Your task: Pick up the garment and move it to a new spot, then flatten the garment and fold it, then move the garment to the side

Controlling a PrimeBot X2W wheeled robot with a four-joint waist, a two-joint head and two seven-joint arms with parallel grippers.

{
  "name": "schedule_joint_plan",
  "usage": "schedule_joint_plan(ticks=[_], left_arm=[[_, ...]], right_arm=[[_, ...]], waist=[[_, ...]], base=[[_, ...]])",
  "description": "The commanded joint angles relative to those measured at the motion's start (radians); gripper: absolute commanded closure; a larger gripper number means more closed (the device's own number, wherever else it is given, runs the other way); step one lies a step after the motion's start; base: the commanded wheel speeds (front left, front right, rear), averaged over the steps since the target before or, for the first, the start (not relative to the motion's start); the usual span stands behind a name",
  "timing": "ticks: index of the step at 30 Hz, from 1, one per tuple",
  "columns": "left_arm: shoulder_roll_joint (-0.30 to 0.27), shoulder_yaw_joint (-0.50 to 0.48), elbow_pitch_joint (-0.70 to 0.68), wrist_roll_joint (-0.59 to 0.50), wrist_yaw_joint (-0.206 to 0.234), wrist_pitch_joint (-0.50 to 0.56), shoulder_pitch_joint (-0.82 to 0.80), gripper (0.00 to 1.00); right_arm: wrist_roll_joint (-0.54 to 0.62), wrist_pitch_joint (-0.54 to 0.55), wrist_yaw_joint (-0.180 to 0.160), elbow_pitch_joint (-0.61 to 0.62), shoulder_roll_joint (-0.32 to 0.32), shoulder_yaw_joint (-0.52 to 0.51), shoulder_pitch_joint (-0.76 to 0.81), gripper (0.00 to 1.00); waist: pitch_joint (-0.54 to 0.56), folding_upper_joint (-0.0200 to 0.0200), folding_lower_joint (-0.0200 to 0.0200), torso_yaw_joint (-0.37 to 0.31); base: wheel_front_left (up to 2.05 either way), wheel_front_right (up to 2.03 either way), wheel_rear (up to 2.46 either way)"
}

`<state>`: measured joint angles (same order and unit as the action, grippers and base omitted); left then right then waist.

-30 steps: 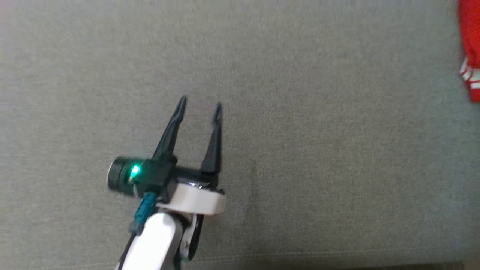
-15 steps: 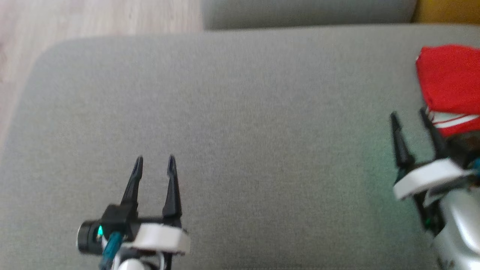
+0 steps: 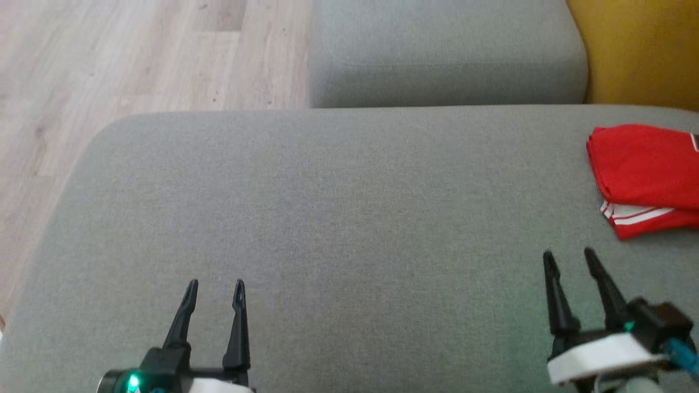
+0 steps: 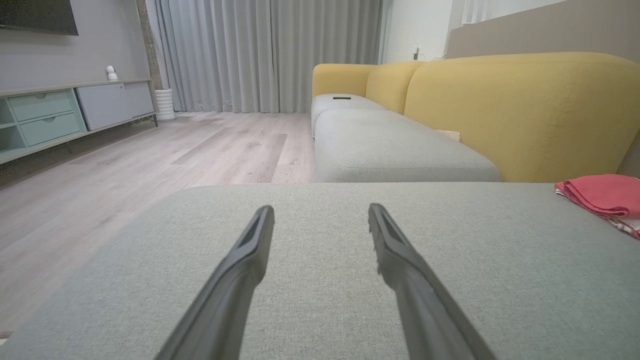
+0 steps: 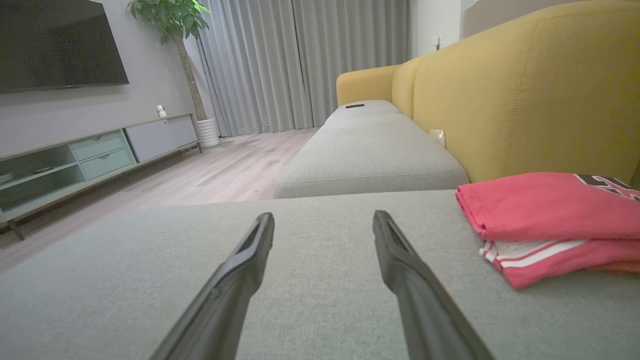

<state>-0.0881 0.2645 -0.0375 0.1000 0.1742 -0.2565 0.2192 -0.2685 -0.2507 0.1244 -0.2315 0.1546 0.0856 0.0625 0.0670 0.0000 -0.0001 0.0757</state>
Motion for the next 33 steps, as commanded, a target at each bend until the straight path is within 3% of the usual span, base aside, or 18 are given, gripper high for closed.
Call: schedule_joint_plan(ticks=[1,15,16,33], left_arm=[[0.007,-0.043,-0.036,-0.009,-0.009,-0.005,-0.025,0.00],[0.028,-0.082,-0.019,-0.012,-0.037,-0.005,0.000,0.00],[0.020,-0.049,0.012,-0.003,-0.035,0.000,0.037,1.00],[0.013,-0.071,0.068,0.184,-0.063,0.031,0.006,1.00]], right_arm=[[0.017,-0.011,0.006,0.049,-0.003,0.011,-0.011,0.00],[0.042,-0.011,0.006,0.055,-0.029,0.022,0.038,0.00],[0.032,0.000,0.000,0.021,-0.038,0.002,0.076,1.00],[-0.132,0.037,0.000,-0.012,-0.044,-0.011,0.054,1.00]], waist=[[0.007,0.0000,0.0001,0.002],[0.017,0.0000,0.0001,-0.026],[0.017,0.0000,0.0001,-0.027],[0.007,0.0000,0.0001,-0.034]], base=[[0.00,0.00,0.00],[0.00,0.00,0.00],[0.00,0.00,0.00],[0.00,0.00,0.00]])
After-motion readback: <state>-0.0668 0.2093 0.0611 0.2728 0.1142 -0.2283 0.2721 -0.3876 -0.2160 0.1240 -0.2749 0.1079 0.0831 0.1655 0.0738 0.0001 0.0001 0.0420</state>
